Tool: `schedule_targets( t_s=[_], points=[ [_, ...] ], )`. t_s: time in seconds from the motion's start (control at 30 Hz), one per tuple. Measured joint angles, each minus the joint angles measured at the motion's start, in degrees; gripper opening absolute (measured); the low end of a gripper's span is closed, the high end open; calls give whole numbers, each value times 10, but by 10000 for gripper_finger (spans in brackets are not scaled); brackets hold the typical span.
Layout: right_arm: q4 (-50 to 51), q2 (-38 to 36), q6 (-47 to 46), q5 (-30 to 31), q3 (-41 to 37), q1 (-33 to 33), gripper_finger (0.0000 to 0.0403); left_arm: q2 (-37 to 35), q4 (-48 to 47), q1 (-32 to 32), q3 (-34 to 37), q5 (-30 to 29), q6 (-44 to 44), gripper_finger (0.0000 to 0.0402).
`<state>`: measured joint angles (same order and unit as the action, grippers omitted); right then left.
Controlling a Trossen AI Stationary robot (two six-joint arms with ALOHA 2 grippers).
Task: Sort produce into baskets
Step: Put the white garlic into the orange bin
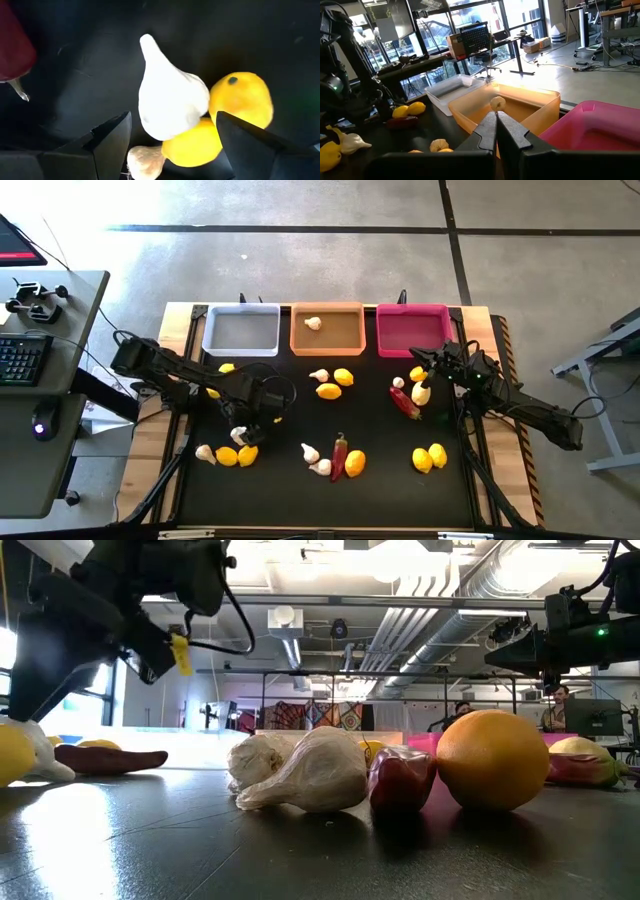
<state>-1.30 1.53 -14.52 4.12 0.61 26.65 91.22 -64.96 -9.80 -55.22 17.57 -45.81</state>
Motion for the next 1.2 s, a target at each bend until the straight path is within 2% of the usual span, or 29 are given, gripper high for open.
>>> schedule_targets(
  t_s=[0.4,0.7,0.83,1.07,1.2],
  points=[
    [0,0,0,0,0,0,0,2,20,0,28,6,6,270],
    [0,0,0,0,0,0,0,2,19,0,28,5,35,177],
    [0,0,0,0,0,0,0,2,18,3,24,1,51,150],
    [0,0,0,0,0,0,0,-2,17,34,-22,-23,88,143],
    [0,0,0,0,0,0,0,-2,24,81,-73,-78,139,141]
  ],
)
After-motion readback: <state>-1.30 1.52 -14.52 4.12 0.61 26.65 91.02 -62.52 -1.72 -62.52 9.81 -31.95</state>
